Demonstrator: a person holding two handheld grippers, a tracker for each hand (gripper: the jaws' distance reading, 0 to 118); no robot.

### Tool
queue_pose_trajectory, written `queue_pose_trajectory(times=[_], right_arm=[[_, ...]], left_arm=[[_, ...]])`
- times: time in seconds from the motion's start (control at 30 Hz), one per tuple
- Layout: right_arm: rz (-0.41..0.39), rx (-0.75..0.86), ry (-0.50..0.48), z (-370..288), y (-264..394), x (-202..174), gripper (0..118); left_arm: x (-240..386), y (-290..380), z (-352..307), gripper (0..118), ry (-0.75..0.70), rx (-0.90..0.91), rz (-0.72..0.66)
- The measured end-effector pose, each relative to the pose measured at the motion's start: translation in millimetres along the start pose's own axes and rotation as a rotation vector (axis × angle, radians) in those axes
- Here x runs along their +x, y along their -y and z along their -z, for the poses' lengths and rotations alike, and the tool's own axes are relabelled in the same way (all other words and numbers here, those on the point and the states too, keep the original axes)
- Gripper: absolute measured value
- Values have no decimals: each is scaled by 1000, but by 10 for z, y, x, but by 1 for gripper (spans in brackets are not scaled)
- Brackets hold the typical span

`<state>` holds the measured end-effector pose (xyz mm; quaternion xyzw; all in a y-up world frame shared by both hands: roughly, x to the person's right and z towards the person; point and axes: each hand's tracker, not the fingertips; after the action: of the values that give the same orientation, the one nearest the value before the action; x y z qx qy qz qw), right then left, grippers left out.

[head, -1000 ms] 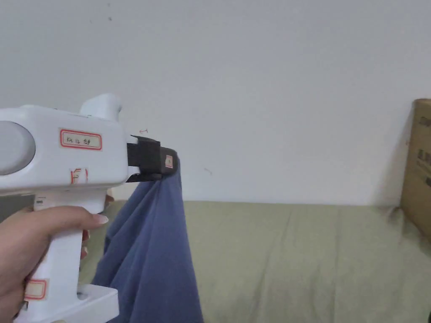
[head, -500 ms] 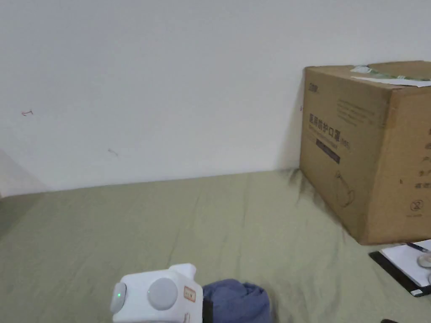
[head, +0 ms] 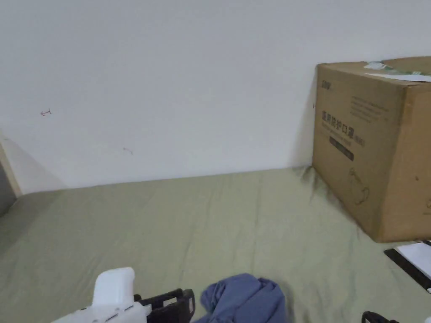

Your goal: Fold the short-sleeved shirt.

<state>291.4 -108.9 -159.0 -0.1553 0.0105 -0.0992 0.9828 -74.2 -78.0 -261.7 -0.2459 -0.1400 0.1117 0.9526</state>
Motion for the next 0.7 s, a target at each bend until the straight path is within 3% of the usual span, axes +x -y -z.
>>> queue_pose_trajectory(times=[0.03, 0.07, 0.27, 0.5, 0.57, 0.63, 0.7], right_arm=[[-17, 37, 5, -28, -11, -57, 0], [-40, 81, 14, -59, -21, -113, 0], [-145, 343, 72, -238, 9, -359, 0], [-149, 303, 65, -229, -32, -388, 0], [-148, 283, 64, -204, -43, -374, 0], [-144, 254, 52, -162, -58, -360, 0], [-145, 222, 44, -112, -66, -354, 0]], left_arm=[[-1, 76, -189, 11, -23, 68, 3], [-19, 164, -340, 0, -61, 114, 9], [-41, 720, -874, 0, -271, 407, 108], [-95, 610, -789, 0, -276, 340, 106], [-150, 306, -553, 0, -226, 243, 104], [-290, -76, -94, 0, -204, -27, 52], [-563, -307, 521, 0, -137, -352, -109]])
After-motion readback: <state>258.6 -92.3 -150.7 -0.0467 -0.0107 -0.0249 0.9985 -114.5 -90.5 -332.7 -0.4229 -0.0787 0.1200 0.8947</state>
